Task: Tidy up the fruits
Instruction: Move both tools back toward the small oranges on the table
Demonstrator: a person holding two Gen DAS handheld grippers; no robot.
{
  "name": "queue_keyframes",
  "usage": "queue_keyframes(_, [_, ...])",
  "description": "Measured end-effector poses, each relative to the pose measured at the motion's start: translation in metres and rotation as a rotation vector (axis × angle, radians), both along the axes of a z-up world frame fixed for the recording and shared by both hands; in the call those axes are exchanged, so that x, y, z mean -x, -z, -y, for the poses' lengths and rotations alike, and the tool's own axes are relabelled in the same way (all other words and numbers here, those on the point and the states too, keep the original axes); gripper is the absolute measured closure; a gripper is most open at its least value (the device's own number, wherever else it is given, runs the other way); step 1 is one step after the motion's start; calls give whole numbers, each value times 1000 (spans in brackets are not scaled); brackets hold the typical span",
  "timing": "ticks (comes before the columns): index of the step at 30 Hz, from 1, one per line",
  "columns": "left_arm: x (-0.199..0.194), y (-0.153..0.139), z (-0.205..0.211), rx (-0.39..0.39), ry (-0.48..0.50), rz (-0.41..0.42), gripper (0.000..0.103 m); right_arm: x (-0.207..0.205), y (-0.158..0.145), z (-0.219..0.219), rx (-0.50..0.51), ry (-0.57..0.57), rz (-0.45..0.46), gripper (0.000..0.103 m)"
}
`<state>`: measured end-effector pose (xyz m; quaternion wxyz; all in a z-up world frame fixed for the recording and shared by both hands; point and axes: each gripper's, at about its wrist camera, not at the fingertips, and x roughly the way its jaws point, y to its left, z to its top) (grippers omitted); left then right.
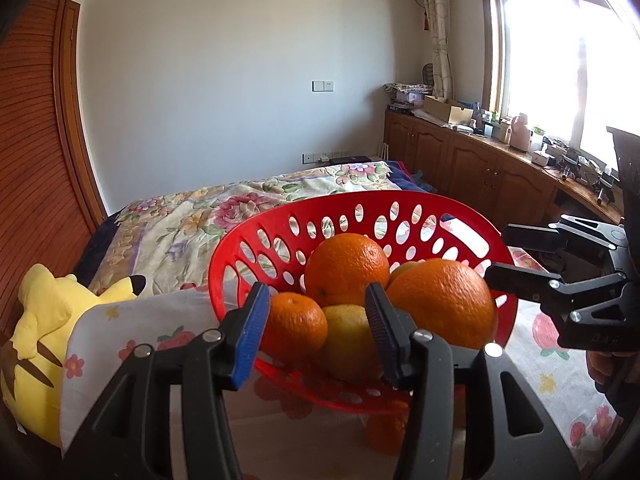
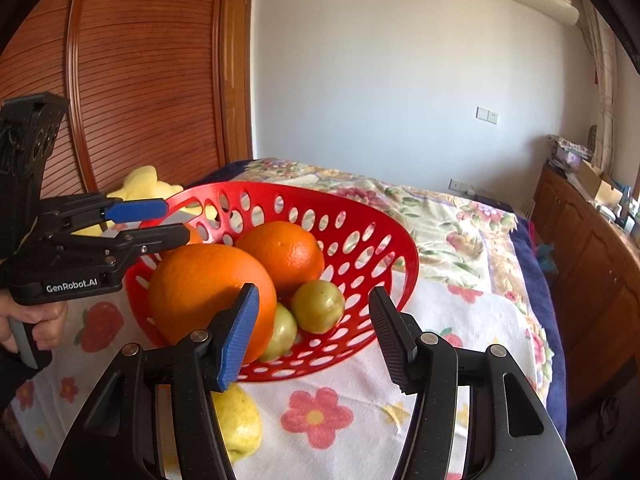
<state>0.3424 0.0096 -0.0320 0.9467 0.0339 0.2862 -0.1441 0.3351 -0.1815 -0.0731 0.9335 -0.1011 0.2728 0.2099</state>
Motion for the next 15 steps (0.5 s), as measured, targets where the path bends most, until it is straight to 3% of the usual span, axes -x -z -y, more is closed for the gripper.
queue_keyframes(15, [69,9,-11,50,0,-21,48,51,3,11,-37,30,-22,45])
